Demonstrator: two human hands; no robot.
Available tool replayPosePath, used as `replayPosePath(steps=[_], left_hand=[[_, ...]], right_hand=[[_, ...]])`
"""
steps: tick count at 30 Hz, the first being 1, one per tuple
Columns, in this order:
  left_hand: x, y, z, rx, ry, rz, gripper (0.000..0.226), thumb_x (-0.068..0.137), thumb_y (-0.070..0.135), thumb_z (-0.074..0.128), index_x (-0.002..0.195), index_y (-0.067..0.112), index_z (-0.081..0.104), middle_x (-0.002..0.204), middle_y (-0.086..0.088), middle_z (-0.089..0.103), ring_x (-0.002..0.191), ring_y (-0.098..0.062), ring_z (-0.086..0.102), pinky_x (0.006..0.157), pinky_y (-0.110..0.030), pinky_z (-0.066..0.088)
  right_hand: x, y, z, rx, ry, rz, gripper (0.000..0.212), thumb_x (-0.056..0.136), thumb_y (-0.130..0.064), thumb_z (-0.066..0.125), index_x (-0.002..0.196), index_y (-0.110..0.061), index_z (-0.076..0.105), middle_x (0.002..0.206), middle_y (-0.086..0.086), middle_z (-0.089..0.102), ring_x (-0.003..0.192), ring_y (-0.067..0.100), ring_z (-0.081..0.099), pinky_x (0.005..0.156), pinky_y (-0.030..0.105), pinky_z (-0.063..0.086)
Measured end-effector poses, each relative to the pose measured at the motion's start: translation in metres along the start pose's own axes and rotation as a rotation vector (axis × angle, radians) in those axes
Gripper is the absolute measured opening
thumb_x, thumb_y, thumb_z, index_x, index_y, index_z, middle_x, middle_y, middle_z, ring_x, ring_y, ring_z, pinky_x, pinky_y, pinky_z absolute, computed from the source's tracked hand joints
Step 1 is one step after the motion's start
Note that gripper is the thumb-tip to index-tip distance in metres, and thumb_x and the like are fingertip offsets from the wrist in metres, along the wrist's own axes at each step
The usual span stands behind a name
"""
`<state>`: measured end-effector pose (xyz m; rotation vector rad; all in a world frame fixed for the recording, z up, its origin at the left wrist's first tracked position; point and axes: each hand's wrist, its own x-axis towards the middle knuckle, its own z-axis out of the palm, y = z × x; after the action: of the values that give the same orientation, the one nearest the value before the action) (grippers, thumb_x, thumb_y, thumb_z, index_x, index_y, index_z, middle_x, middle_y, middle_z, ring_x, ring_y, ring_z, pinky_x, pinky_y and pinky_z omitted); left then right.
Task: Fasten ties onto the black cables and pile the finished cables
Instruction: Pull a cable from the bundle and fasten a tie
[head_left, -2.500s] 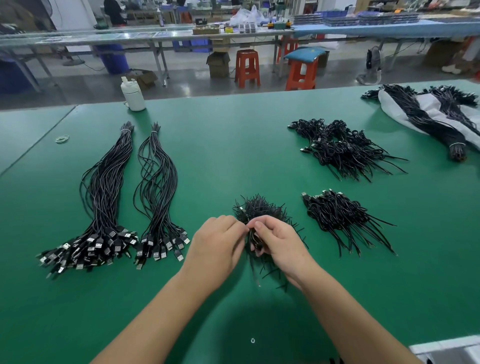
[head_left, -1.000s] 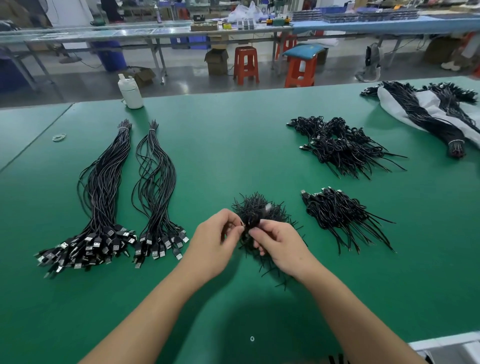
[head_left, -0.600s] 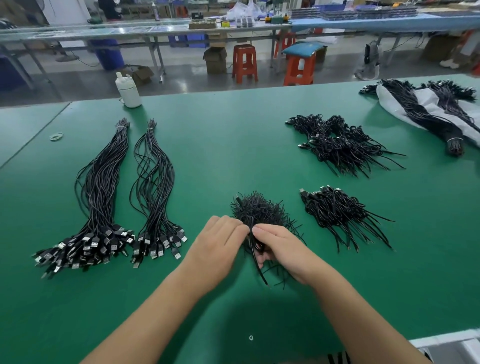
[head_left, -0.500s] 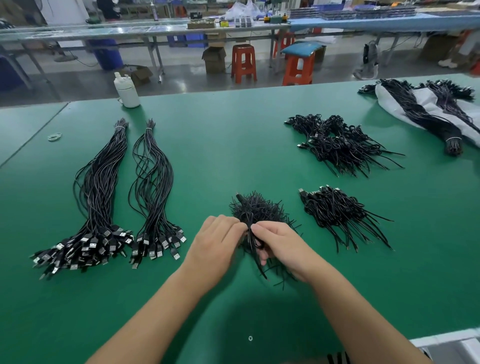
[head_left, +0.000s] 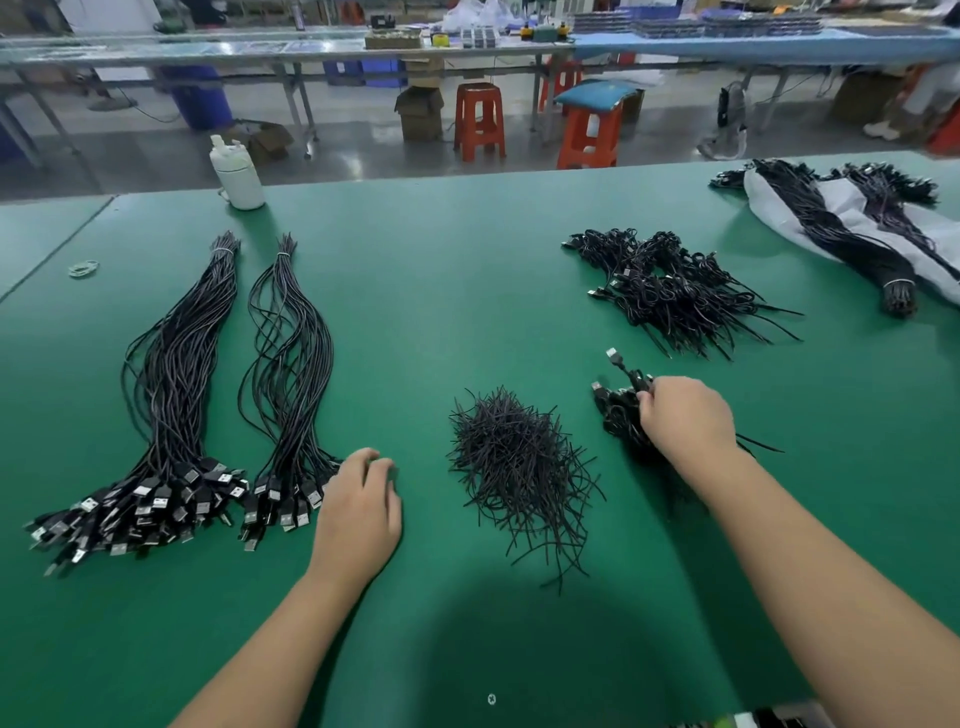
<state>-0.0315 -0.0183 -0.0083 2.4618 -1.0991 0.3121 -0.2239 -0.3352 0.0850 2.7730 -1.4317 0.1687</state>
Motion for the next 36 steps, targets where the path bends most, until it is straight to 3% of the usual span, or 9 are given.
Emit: replayPosePath(steps=[4,6,10,16,19,22,28,33,36], left_hand=[[0.0,-0.003,0.002,-0.017,0.017,0.007,0.019,0.082,0.003,0.067,0.101,0.004,0.066,0.109,-0.009,0.057,0.098,-0.024,0.057,0.084,-0.039,0.05],[0.0,-0.004,0.002,-0.015,0.02,0.01,0.018,0.082,0.004,0.066,0.1,0.004,0.066,0.107,-0.008,0.057,0.098,-0.023,0.056,0.083,-0.037,0.051],[-0.001,-0.004,0.004,-0.005,0.052,0.017,0.018,0.08,0.004,0.066,0.098,0.004,0.066,0.103,-0.007,0.058,0.095,-0.022,0.056,0.082,-0.036,0.05],[-0.003,-0.007,0.007,0.09,0.068,0.053,0.026,0.084,0.022,0.044,0.095,0.011,0.066,0.104,-0.002,0.061,0.099,-0.023,0.053,0.08,-0.038,0.041],[-0.003,-0.007,0.009,0.114,0.083,0.036,0.027,0.083,0.024,0.043,0.094,0.015,0.066,0.105,0.001,0.061,0.102,-0.022,0.051,0.083,-0.037,0.036],[-0.004,-0.008,0.008,0.11,0.084,0.005,0.028,0.084,0.025,0.042,0.094,0.015,0.066,0.105,0.0,0.061,0.103,-0.022,0.052,0.084,-0.038,0.037],[-0.002,-0.003,0.002,0.026,0.124,-0.034,0.024,0.085,0.021,0.047,0.093,0.014,0.068,0.104,0.0,0.061,0.104,-0.021,0.052,0.086,-0.037,0.034],[0.008,-0.024,-0.02,-0.001,0.23,-0.294,0.017,0.083,0.008,0.066,0.1,0.011,0.068,0.101,-0.007,0.058,0.099,-0.028,0.049,0.081,-0.039,0.035],[0.028,-0.051,-0.04,0.117,0.059,-0.518,0.034,0.088,0.023,0.064,0.119,0.01,0.061,0.113,-0.014,0.06,0.106,-0.033,0.048,0.088,-0.046,0.041]], right_hand=[[0.001,0.008,0.019,-0.178,-0.04,-0.004,0.042,0.103,-0.032,0.046,0.065,-0.017,0.039,0.063,-0.002,0.052,0.06,0.026,0.053,0.049,0.026,0.029],[0.001,0.007,0.021,-0.173,-0.004,-0.013,0.033,0.101,-0.034,0.049,0.074,-0.015,0.044,0.064,-0.002,0.049,0.059,0.025,0.052,0.049,0.026,0.029],[-0.001,0.004,0.015,-0.131,0.078,-0.051,0.024,0.096,-0.037,0.058,0.1,-0.013,0.057,0.096,0.007,0.054,0.068,0.024,0.046,0.055,0.03,0.037],[-0.033,-0.035,0.028,0.211,0.127,-0.181,0.018,0.098,-0.031,0.054,0.097,-0.016,0.065,0.087,-0.004,0.053,0.056,0.003,0.048,0.043,0.017,0.031],[-0.051,-0.05,0.054,0.391,0.05,-0.123,0.023,0.101,-0.032,0.05,0.107,-0.014,0.064,0.099,-0.002,0.054,0.076,0.009,0.055,0.061,0.022,0.047],[-0.064,-0.049,0.075,0.434,0.115,-0.078,0.026,0.1,-0.029,0.052,0.113,-0.009,0.064,0.11,0.004,0.057,0.1,0.017,0.051,0.087,0.031,0.046],[-0.065,-0.043,0.09,0.525,0.147,-0.022,0.038,0.101,-0.033,0.045,0.124,-0.006,0.059,0.127,0.009,0.055,0.119,0.022,0.047,0.101,0.038,0.04],[-0.067,-0.047,0.094,0.443,0.122,-0.134,0.042,0.101,-0.038,0.042,0.127,-0.008,0.057,0.128,0.007,0.055,0.12,0.021,0.048,0.103,0.04,0.04],[-0.067,-0.047,0.094,0.429,0.114,-0.135,0.044,0.101,-0.04,0.042,0.128,-0.009,0.057,0.129,0.007,0.055,0.122,0.021,0.048,0.105,0.041,0.039]])
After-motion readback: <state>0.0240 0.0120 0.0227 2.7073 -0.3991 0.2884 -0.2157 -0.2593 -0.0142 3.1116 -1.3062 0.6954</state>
